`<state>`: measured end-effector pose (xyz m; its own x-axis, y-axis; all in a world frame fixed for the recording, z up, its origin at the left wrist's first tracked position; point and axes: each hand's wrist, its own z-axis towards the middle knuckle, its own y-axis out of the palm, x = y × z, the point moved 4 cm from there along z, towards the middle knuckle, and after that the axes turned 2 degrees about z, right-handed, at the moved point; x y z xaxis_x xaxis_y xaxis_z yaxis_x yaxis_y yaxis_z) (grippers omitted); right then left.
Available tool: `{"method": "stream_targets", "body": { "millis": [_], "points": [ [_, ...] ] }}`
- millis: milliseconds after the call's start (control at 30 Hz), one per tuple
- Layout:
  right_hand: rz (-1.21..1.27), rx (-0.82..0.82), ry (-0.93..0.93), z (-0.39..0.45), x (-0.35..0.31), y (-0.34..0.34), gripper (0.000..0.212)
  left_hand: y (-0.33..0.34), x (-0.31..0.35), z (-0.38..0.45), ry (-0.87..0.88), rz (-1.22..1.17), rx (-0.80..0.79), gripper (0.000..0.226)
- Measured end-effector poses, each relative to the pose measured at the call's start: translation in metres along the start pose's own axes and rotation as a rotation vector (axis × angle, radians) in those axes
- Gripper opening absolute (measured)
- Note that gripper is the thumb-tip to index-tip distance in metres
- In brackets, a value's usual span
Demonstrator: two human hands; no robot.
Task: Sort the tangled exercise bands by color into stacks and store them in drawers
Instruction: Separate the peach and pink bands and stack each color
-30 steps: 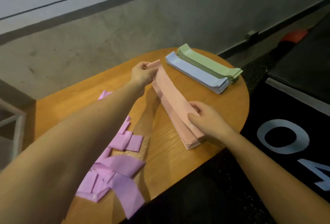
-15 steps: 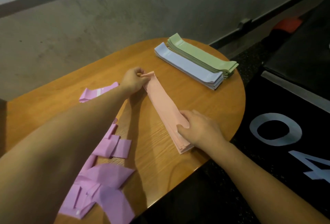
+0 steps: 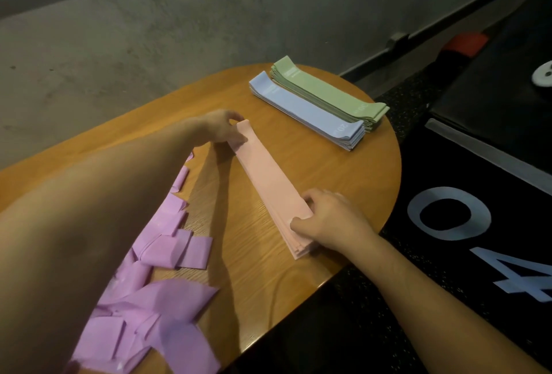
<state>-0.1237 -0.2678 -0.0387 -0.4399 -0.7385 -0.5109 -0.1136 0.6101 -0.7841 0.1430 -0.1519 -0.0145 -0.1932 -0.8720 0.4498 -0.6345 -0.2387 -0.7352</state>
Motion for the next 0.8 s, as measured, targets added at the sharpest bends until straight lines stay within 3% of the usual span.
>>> {"method": "stream_targets", "body": {
  "millis": [367, 500, 667, 800],
  "points": [
    [-0.030, -0.005, 0.028, -0.007, -0.007, 0.008, 0.056, -0.001, 0.007, -0.001, 0.023, 0.172, 0.032, 0.057],
    [0.001, -0.016, 0.028, -0.008, -0.006, 0.005, 0.056, -0.005, -0.001, -0.012, 0.142, 0.154, 0.061, 0.044],
    [0.005, -0.035, 0.041, -0.009, -0.010, 0.005, 0.055, -0.015, -0.029, -0.035, 0.323, 0.051, 0.220, 0.018],
    [0.006, -0.087, 0.111, -0.006, -0.009, 0.004, 0.052, -0.021, -0.049, -0.053, 0.473, 0.021, 0.297, 0.030]
  ]
}}
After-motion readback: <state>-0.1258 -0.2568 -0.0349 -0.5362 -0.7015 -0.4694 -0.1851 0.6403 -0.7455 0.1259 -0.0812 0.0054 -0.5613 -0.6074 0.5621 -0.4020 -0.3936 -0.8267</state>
